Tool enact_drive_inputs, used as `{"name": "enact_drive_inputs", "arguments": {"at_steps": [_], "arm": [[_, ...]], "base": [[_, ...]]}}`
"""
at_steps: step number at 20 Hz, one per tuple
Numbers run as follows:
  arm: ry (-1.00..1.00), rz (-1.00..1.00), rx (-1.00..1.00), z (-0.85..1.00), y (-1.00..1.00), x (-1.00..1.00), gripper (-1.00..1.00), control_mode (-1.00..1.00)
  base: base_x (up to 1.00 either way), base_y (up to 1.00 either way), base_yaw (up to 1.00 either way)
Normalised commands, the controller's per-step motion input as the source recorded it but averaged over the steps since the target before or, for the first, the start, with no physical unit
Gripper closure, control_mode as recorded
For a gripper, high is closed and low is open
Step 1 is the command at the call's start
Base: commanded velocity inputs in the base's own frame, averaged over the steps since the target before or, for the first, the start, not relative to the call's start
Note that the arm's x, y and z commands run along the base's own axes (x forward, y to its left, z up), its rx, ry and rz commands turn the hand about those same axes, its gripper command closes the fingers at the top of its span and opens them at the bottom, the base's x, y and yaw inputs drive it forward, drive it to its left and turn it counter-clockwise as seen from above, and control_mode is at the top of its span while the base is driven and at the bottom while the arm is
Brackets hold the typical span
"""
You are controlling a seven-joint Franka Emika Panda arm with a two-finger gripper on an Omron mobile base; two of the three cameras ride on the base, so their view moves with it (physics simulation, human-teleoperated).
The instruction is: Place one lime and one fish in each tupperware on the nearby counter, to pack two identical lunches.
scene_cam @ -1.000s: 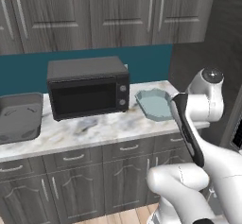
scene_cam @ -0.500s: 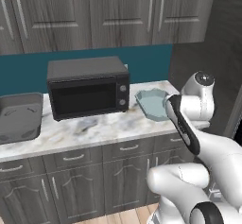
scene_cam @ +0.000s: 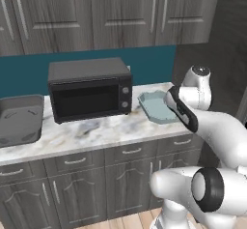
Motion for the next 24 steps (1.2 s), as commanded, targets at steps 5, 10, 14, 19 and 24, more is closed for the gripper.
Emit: {"name": "enact_drive_inputs", "arguments": {"at_steps": [5, 10, 14, 19, 24], "arm": [[0.0, 0.01, 0.0, -0.27, -0.19, 0.32, 1.0, -1.0], [0.0, 0.02, 0.0, -0.29, -0.08, 0.25, 1.0, -1.0], [0.03, 0.03, 0.0, -0.14, -0.18, 0.35, 1.0, -1.0], [0.04, 0.04, 0.0, -0.1, -0.22, 0.37, 1.0, -1.0], [0.01, 0.04, 0.0, -0.22, -0.13, 0.44, 1.0, -1.0]], "base": [[0.0, 0.0, 0.0], [0.0, 0.0, 0.0], [0.0, 0.0, 0.0], [0.0, 0.0, 0.0], [0.0, 0.0, 0.0]]}}
